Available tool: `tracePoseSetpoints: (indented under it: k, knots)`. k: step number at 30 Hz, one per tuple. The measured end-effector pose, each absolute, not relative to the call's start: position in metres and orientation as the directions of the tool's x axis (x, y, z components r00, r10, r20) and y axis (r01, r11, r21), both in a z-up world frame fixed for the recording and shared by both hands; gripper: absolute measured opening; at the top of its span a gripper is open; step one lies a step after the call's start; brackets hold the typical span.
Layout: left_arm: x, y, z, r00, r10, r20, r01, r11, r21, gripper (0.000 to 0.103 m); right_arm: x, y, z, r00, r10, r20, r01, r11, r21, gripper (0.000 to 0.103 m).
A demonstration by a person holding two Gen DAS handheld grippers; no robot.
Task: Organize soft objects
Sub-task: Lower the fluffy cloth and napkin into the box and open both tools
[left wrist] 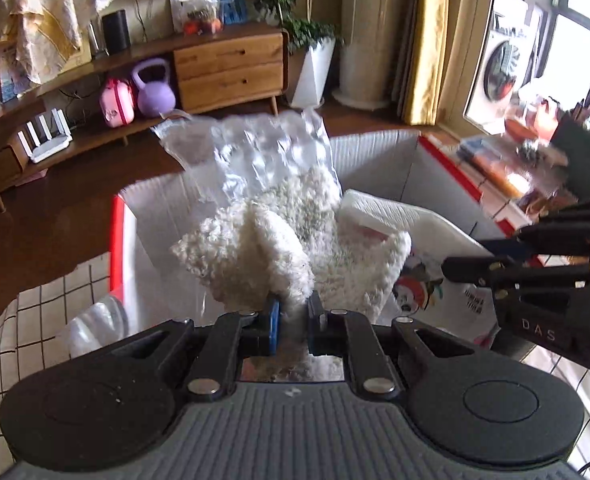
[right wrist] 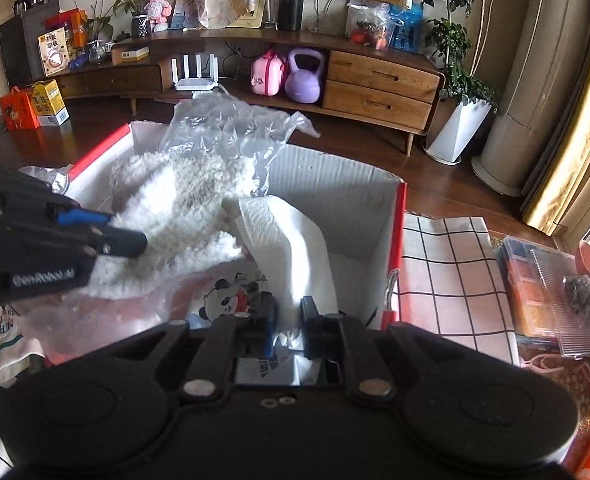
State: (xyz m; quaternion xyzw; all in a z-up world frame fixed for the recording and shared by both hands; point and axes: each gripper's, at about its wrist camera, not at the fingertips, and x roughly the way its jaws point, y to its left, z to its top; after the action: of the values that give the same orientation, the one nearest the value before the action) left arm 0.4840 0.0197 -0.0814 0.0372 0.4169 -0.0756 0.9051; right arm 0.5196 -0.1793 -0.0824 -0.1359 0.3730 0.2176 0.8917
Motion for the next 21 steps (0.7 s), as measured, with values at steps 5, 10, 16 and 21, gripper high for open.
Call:
tracePoseSetpoints:
  k: [5,10,16,21]
  knots:
    - [0.497,0.013,-0.095,0.583,-0.093,-0.807,0.186,0.982,0.021,0.012,0.526,-0.176,-0.089,0.616,0.296,-0.730,-0.500,0.863,-0.072,0.017]
    - [0.503,0.011,-0.106,0.547,-0.077,-0.834,0.185,0.982,0.031,0.012,0.528,-0.176,-0.093,0.619,0.293,-0.729,-0.514,0.852,-0.095,0.017]
    - [0.500,0.018,-0.098,0.560,-0.111,-0.821,0.173,0.985,-0.015,0.013,0.524,-0.179,-0.086,0.628,0.307,-0.715,-0.520,0.850,-0.091,0.030]
    - [0.490,0.022,-0.086,0.586,-0.112,-0.803,0.166,0.986,-0.016,0.022,0.515,-0.184,-0.079,0.643,0.314,-0.699,-0.517,0.851,-0.093,0.040]
